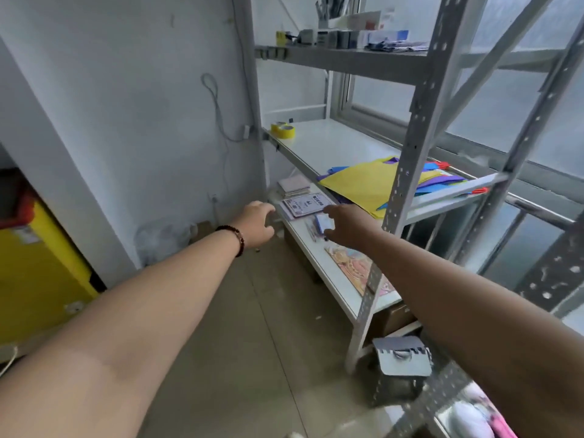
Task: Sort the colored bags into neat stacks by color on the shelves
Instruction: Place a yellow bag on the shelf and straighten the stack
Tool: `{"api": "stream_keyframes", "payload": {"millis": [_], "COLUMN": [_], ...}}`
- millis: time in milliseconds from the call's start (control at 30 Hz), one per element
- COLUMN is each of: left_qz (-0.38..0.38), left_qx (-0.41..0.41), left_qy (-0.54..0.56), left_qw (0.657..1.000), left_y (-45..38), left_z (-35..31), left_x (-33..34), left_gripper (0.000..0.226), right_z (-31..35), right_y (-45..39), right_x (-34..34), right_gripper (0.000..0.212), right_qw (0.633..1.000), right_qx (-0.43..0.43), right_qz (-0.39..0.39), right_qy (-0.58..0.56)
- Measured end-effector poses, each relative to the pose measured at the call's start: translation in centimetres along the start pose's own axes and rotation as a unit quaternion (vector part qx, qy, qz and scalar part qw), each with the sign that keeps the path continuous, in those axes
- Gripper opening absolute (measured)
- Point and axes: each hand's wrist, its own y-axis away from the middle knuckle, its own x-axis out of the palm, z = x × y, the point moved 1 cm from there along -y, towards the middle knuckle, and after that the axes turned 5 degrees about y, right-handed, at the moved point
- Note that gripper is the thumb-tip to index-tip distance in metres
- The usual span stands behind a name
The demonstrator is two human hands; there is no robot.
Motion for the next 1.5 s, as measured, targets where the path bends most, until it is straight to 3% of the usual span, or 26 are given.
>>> {"api": "stream_keyframes", "payload": {"millis": [367, 667, 900, 1133, 1333, 1500], "left_qz": [0.031, 0.112, 0.199, 0.272, 0.307, 0.326], "left_qx": [0.043, 0.13, 0.189, 0.252, 0.322, 0.342], "left_qy": [-0.01, 0.018, 0.042, 0.063, -0.014, -0.027], "left_qw": [0.999, 0.985, 0.961, 0.926, 0.895, 0.881], "left_y": [-23.3, -41.5, -53.0, -57.7, -60.7, -62.6], "left_z": [4.3, 5.2, 3.6, -1.7, -6.4, -8.3], "left_x": [-3.7, 0.9, 5.1, 11.2, 14.9, 15.8], "left_gripper": [0.051, 0.052, 0.048, 0.042, 0.034, 0.022], "right_z": [-3.8, -10.5, -14.9, -19.3, -22.5, -22.9], "right_y": [-21.8, -31.4, -34.0, -31.0, -30.7, -30.7], "right_x": [1.6, 5.6, 8.2, 10.9, 11.1, 11.0], "right_gripper": [0.042, 0.054, 0.051, 0.045, 0.044, 0.04], "right_qw": [0.997, 0.966, 0.876, 0.767, 0.685, 0.645], "right_qx": [0.072, 0.251, 0.47, 0.629, 0.691, 0.703], "right_qz": [0.011, 0.025, 0.008, 0.011, -0.053, -0.121], "right_qy": [-0.022, -0.05, -0.112, -0.124, -0.224, -0.276]}}
